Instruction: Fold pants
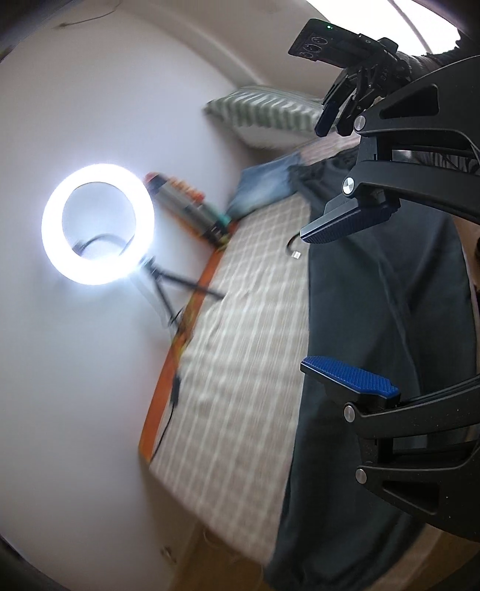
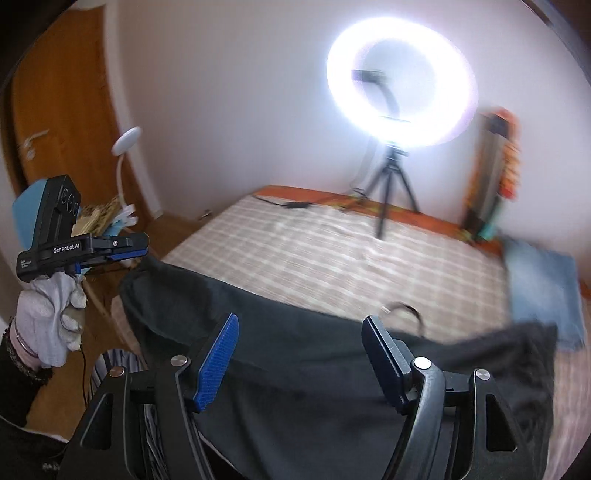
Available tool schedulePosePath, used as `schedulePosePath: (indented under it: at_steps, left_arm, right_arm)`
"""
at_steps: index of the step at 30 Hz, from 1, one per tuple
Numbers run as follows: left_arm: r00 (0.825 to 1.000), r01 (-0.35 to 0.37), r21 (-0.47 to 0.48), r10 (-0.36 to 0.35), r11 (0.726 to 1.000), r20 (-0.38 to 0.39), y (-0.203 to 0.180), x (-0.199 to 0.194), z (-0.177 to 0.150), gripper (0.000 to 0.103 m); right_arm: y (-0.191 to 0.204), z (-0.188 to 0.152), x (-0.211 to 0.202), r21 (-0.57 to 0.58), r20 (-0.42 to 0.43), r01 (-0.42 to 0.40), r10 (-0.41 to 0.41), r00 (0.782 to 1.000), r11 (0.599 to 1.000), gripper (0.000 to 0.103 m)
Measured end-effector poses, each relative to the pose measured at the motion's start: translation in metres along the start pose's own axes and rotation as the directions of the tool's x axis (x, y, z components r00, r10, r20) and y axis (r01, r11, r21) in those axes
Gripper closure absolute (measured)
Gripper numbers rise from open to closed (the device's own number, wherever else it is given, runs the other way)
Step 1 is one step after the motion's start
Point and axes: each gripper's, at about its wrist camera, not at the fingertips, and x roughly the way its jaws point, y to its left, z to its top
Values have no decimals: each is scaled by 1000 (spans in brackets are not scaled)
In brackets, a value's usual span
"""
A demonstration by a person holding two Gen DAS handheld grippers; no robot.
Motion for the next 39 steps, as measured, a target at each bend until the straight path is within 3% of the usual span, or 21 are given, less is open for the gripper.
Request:
schedulePosePath:
  at_steps: [4, 9, 14, 20, 25, 31, 39]
  left_arm:
    - [996, 46, 82, -40, 996, -77, -41, 32, 1, 40]
    - [979, 114, 152, -85, 982, -184, -91, 80, -2, 40]
    - [950, 178, 196, -116, 964, -290, -138, 132, -8, 40]
    - [913, 241, 241, -135, 940, -386, -191, 194, -15, 32]
    - [893, 222, 313, -64, 924, -445, -224, 246, -21, 32]
    - [884, 160, 373, 36, 914, -467, -243, 300, -22, 32]
    - [872, 133, 350, 58, 927, -486, -249, 347, -26, 32]
  right_arm:
    - [-44, -26, -35, 93, 19, 54, -56, 998, 994, 31]
    - [-92, -62, -76, 202, 22, 134, -141, 990, 970, 31]
    - [-131, -95, -111, 299, 10, 203, -216, 976, 932, 31]
    - [-163, -132, -148, 387, -1, 267, -289, 957, 883, 31]
    - [-185, -159, -166, 452, -15, 283, -310, 951, 846, 31]
    - [-202, -181, -179, 499, -23, 294, -327, 945, 815, 31]
    - [-221, -195, -176, 538, -36, 290, -322, 946, 791, 31]
